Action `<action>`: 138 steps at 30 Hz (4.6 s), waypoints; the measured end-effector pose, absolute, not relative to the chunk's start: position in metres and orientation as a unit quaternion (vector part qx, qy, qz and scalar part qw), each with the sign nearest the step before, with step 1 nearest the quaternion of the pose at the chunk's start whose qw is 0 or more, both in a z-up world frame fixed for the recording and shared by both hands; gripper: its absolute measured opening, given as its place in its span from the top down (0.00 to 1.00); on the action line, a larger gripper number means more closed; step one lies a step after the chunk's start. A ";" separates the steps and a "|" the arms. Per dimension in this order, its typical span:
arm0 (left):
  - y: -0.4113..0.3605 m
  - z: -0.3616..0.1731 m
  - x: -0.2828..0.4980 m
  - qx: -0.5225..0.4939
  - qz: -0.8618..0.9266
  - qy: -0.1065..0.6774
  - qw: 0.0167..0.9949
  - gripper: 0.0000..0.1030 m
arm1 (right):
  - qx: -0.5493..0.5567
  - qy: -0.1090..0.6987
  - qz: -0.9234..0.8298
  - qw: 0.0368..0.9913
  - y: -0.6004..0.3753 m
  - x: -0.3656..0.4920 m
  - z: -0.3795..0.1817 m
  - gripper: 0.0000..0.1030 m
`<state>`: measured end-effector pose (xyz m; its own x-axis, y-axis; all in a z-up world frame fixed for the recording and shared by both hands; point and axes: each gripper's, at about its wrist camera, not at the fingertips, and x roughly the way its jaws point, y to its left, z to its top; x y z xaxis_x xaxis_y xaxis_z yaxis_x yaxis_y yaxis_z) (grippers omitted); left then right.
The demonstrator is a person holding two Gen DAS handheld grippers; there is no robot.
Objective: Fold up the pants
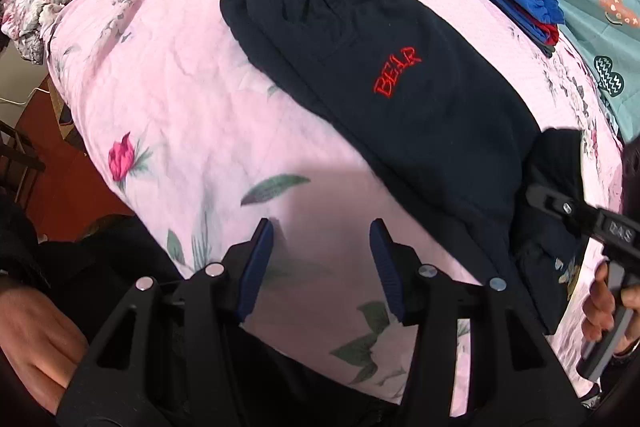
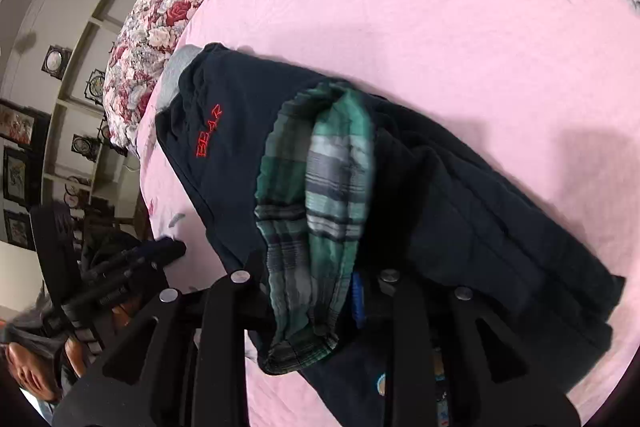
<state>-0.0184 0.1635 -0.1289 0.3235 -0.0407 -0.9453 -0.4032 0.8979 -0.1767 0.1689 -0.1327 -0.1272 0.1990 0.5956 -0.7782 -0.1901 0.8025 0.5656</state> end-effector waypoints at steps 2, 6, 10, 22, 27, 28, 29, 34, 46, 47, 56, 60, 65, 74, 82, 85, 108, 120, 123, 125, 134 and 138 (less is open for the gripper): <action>0.168 -0.126 -0.014 -0.196 0.116 0.567 0.791 0.50 | 0.179 0.581 0.276 0.744 -0.144 0.160 -0.110 0.54; 0.179 -0.122 -0.001 -0.200 0.121 0.560 0.795 0.49 | 0.153 0.541 0.327 0.760 -0.160 0.140 -0.077 0.54; 0.189 -0.121 0.010 -0.195 0.131 0.560 0.795 0.45 | 0.121 0.500 0.339 0.788 -0.147 0.142 -0.073 0.54; 0.230 -0.139 0.056 -0.222 0.139 0.565 0.782 0.37 | 0.010 0.479 0.288 0.829 -0.107 0.154 -0.095 0.57; 0.250 -0.143 0.084 -0.225 0.133 0.561 0.785 0.37 | -0.011 0.527 0.283 0.801 -0.101 0.153 -0.122 0.56; 0.254 -0.143 0.088 -0.227 0.134 0.562 0.784 0.37 | -0.002 0.530 0.285 0.799 -0.103 0.151 -0.120 0.56; 0.258 -0.143 0.091 -0.229 0.133 0.562 0.783 0.37 | 0.008 0.532 0.288 0.796 -0.104 0.151 -0.118 0.56; 0.276 -0.141 0.088 -0.269 0.107 0.551 0.783 0.37 | 0.037 0.501 0.288 0.815 -0.111 0.148 -0.098 0.56; 0.292 -0.119 0.083 -0.303 0.066 0.502 0.807 0.36 | -0.065 0.505 0.270 0.817 -0.054 0.157 -0.112 0.52; 0.294 -0.118 0.083 -0.305 0.063 0.499 0.809 0.36 | -0.062 0.506 0.272 0.816 -0.055 0.158 -0.112 0.52; 0.317 -0.095 0.074 -0.349 0.061 0.449 0.820 0.34 | -0.084 0.506 0.279 0.812 -0.048 0.160 -0.115 0.50; 0.314 -0.105 0.080 -0.368 0.047 0.461 0.806 0.28 | -0.088 0.504 0.277 0.813 -0.046 0.159 -0.115 0.49; 0.289 -0.118 0.102 -0.312 0.044 0.486 0.815 0.28 | -0.087 0.507 0.278 0.811 -0.047 0.160 -0.116 0.48; 0.300 -0.156 0.119 -0.323 0.015 0.486 0.812 0.47 | -0.078 0.508 0.280 0.811 -0.049 0.162 -0.117 0.48; 0.292 -0.136 0.107 -0.291 0.007 0.459 0.840 0.72 | -0.042 0.467 0.286 0.836 -0.055 0.158 -0.088 0.49; 0.286 -0.127 0.105 -0.276 0.008 0.457 0.846 0.74 | -0.068 0.487 0.273 0.827 -0.041 0.167 -0.105 0.49; 0.107 -0.001 0.059 -0.059 -0.023 0.397 0.916 0.80 | 0.112 0.487 0.197 0.843 -0.237 0.112 -0.086 0.47; -0.094 -0.084 -0.005 0.089 -0.132 0.478 0.864 0.81 | 0.173 0.483 0.175 0.840 -0.317 0.052 -0.104 0.47; -0.113 -0.097 -0.015 0.102 -0.126 0.486 0.859 0.81 | 0.184 0.485 0.174 0.837 -0.325 0.040 -0.108 0.47; -0.117 -0.093 -0.020 0.104 -0.125 0.482 0.861 0.81 | 0.190 0.482 0.179 0.837 -0.325 0.036 -0.107 0.47; -0.147 -0.114 -0.033 0.162 -0.109 0.501 0.843 0.63 | 0.275 0.472 0.256 0.797 -0.304 0.055 -0.091 0.45; -0.149 -0.089 -0.057 0.168 -0.117 0.473 0.857 0.27 | 0.271 0.474 0.261 0.796 -0.292 0.069 -0.089 0.45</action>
<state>-0.0569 -0.1491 -0.0888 0.5261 -0.0407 -0.8495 0.3589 0.9162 0.1784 0.0688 -0.2916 -0.0887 0.4149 0.6723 -0.6131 -0.1587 0.7170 0.6788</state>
